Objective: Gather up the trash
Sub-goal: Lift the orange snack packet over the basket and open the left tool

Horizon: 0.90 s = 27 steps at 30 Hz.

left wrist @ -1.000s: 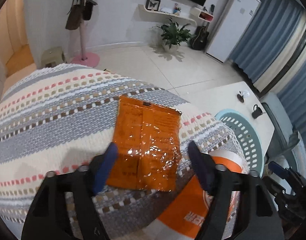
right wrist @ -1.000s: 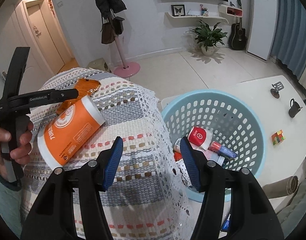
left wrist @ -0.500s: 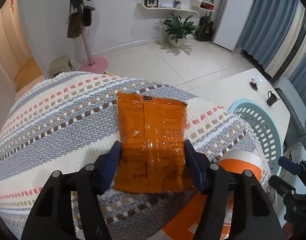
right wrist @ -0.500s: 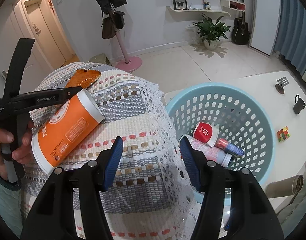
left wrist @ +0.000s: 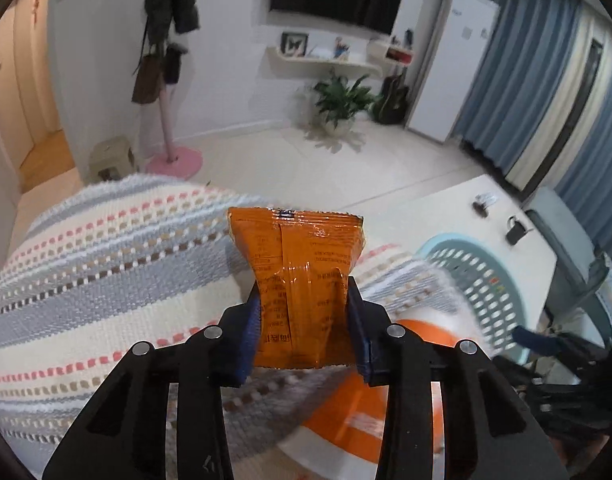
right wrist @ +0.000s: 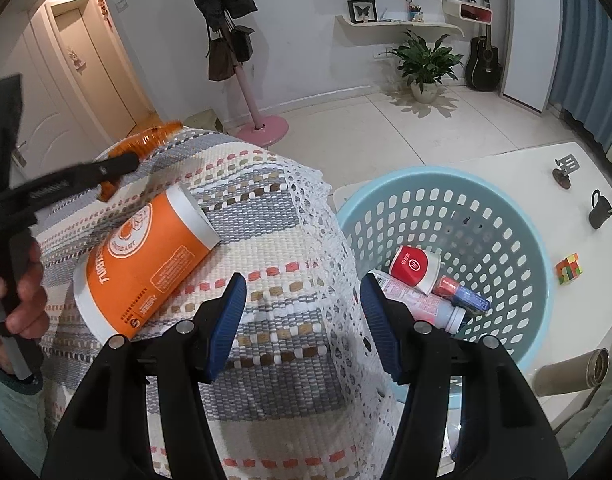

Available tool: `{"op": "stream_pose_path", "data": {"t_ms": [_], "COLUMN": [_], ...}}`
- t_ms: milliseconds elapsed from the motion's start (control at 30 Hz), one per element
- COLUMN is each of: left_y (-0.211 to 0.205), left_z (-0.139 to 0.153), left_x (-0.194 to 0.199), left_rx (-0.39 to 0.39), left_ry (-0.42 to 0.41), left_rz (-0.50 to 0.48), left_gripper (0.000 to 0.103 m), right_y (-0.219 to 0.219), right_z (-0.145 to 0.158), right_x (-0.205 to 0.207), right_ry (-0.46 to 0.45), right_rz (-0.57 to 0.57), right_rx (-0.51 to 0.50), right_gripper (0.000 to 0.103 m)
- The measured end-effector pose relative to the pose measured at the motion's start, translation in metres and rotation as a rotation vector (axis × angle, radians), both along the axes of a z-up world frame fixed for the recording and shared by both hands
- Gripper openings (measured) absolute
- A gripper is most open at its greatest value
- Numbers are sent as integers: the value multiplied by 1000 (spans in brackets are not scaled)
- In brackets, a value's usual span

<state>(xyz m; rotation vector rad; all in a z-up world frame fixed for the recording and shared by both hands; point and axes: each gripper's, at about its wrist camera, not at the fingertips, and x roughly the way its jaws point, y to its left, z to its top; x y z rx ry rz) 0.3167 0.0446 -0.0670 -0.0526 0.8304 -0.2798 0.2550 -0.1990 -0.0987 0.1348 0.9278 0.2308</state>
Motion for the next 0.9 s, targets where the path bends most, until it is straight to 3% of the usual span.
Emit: {"op": "stream_pose_path", "data": {"t_ms": [267,400,700,900], "left_y": [-60,-109,-205,-234], "left_z": [51,66,42,5], "left_x": [-33,-48,-61,-49], "left_rx": [14,17,102,112], "left_ry": [-119,-148,-133,-37], "left_rz": [-124,-214,-342,-370], "left_gripper": [37,38,39,39], "right_y": [-27,-57,-138,-175], "right_z": [20,29,24,9], "right_x": [-17,-29,-49,-57], "right_ry": [-44,-71,-78,-45], "right_rz": [-41,-91,-229,-297], "right_rx": [30,48,118,147], "right_gripper": [56,56,56,56]}}
